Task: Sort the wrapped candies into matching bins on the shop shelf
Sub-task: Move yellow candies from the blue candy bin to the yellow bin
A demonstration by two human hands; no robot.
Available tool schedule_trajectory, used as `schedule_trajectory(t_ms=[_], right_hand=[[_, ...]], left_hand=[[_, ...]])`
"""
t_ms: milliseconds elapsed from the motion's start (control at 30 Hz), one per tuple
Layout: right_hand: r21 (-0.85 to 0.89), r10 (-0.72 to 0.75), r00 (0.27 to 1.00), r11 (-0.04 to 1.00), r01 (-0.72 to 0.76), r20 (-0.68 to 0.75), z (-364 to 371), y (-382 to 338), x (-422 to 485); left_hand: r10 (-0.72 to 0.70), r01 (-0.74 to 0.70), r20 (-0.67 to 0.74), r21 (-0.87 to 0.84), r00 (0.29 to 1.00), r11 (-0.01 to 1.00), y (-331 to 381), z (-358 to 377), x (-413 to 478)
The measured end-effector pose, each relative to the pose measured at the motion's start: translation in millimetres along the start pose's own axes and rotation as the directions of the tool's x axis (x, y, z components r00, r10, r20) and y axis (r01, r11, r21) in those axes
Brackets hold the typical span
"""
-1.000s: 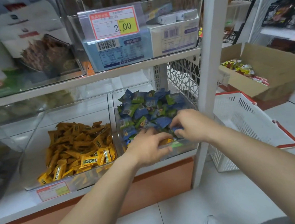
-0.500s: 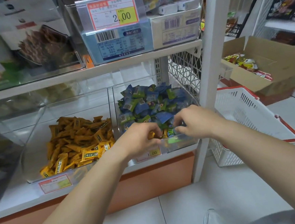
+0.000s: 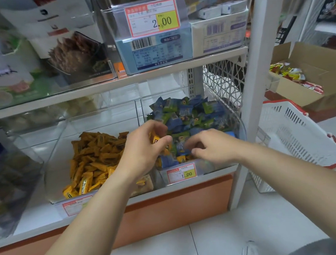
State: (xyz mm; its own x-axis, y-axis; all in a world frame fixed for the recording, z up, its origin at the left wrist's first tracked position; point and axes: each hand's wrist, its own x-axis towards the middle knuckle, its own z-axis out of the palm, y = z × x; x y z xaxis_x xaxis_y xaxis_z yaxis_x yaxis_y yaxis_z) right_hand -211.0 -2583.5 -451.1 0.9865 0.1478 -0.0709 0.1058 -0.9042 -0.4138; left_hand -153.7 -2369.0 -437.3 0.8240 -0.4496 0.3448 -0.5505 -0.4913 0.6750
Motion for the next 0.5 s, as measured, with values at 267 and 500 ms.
schedule_trajectory(t_ms=[267,500], right_hand=[[-0.04,-0.044,0.994,0.998,0.04,-0.097,7,-18,12],[0.012,0.0,0.997,1.0,-0.001,0.072,11,-23,25]], left_hand=[[-0.015,0.015,-0.043,0.01,0.999,1.0,-7,-19,-7],[-0.076,0.072,-0.03,-0.098,0.997,0.993,-10,-24,-10]])
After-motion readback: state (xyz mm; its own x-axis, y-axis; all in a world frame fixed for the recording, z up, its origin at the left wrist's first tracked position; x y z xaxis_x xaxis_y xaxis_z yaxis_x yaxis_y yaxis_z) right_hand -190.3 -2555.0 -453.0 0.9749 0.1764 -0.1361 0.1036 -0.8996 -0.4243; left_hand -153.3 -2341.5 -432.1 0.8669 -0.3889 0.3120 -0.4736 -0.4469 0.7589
